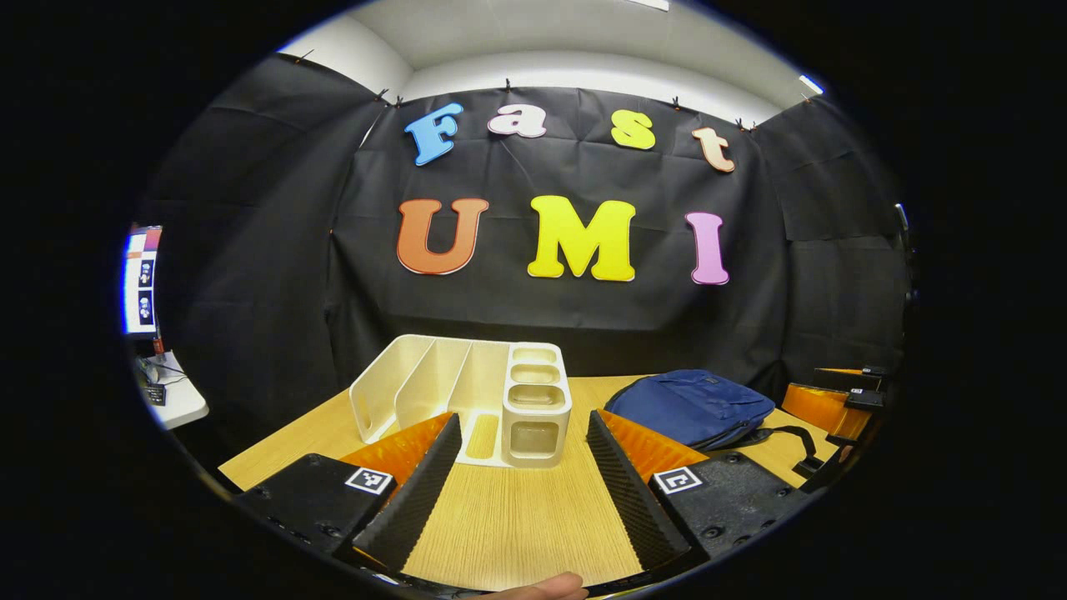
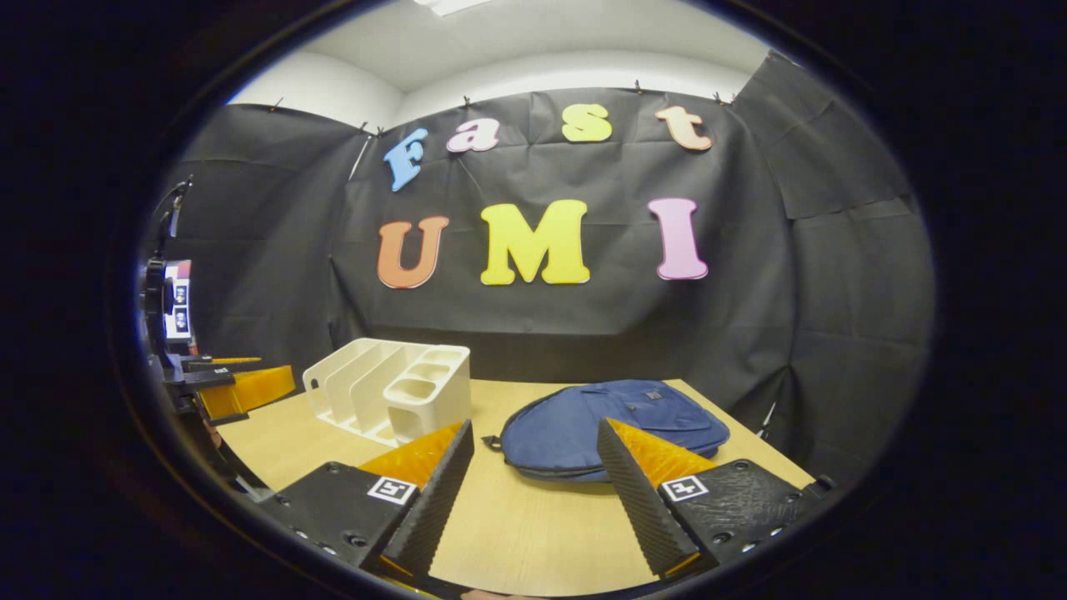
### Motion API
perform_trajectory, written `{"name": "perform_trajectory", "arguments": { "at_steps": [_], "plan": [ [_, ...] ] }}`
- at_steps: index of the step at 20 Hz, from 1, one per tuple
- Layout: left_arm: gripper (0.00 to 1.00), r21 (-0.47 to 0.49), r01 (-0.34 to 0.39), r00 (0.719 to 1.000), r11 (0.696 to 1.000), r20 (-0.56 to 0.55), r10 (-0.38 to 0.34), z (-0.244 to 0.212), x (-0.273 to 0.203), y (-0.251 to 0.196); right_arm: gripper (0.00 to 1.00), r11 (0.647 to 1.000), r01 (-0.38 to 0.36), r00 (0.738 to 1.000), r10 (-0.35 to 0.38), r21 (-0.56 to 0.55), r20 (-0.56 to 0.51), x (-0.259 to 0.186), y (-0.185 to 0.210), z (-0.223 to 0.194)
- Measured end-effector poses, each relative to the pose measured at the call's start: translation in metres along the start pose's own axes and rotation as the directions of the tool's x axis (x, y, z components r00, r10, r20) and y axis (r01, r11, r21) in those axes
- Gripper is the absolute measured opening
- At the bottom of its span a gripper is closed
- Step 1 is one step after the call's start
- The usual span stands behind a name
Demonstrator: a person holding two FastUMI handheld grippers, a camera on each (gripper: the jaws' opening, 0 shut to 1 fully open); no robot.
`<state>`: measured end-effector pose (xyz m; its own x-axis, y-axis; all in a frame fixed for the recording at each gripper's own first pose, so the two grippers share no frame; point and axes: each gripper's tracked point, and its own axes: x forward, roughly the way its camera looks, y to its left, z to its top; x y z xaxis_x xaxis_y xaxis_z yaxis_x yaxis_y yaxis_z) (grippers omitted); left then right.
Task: Open the schoolbag, grab two books from the bookshelf and put them into the schoolbag.
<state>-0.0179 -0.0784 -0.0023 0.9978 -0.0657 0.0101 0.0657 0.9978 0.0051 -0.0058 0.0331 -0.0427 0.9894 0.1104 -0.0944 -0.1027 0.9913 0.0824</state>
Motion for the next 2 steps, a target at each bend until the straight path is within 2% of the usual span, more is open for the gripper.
{"name": "perform_trajectory", "arguments": {
  "at_steps": [2],
  "plan": [
    [0.98, 0.002, 0.002, 1.000, 1.000, 0.000, -0.002, -0.0011, 0.0009, -0.0011, 0.91, 1.000, 0.000, 1.000, 0.000, -0.004, -0.003, -0.0011, -0.0002, -0.0021]
  ]
}}
